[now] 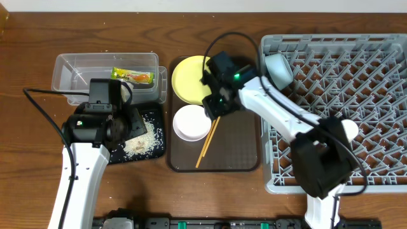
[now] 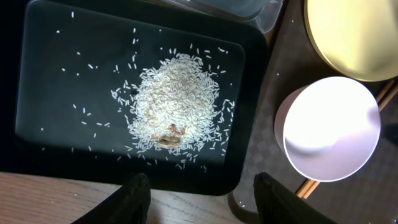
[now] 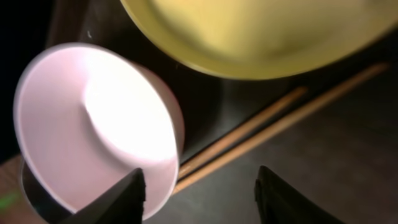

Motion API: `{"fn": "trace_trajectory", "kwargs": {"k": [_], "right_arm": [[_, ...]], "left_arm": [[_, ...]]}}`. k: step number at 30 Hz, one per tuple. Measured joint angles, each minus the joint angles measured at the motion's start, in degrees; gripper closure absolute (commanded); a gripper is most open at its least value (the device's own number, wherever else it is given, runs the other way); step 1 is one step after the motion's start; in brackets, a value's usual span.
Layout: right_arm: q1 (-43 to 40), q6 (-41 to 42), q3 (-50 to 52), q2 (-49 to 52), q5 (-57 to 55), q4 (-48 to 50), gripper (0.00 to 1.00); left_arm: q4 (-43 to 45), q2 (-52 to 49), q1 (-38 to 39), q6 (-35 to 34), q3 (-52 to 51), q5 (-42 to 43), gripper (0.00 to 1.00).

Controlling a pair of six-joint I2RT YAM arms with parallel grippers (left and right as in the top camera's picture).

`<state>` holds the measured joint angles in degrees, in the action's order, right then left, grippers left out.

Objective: Sort waste into correct bins and load items into the dishwasher rack

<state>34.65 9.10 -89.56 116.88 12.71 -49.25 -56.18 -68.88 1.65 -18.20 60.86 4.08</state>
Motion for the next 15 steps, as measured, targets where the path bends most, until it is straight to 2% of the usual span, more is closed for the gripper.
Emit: {"fn": "trace_trajectory", "kwargs": {"k": [7,11,15], "right_arm": [[1.60,0.61,0.24,2.78,0.13,0.02,0.79],[1.62,1.05,0.26,2.75,-0.57,0.39,0.99],[1.57,1.36,0.26,2.75,-0.87,0.42,0.99]], "left_arm": [[0.02,0.00,0.00,0.00,0.02,0.00,0.43],[0.00,0.00,0.00,0.02,0.02,0.00,0.43],[0.02,0.00,0.00,0.02,0.00,0.00,0.43]]}}
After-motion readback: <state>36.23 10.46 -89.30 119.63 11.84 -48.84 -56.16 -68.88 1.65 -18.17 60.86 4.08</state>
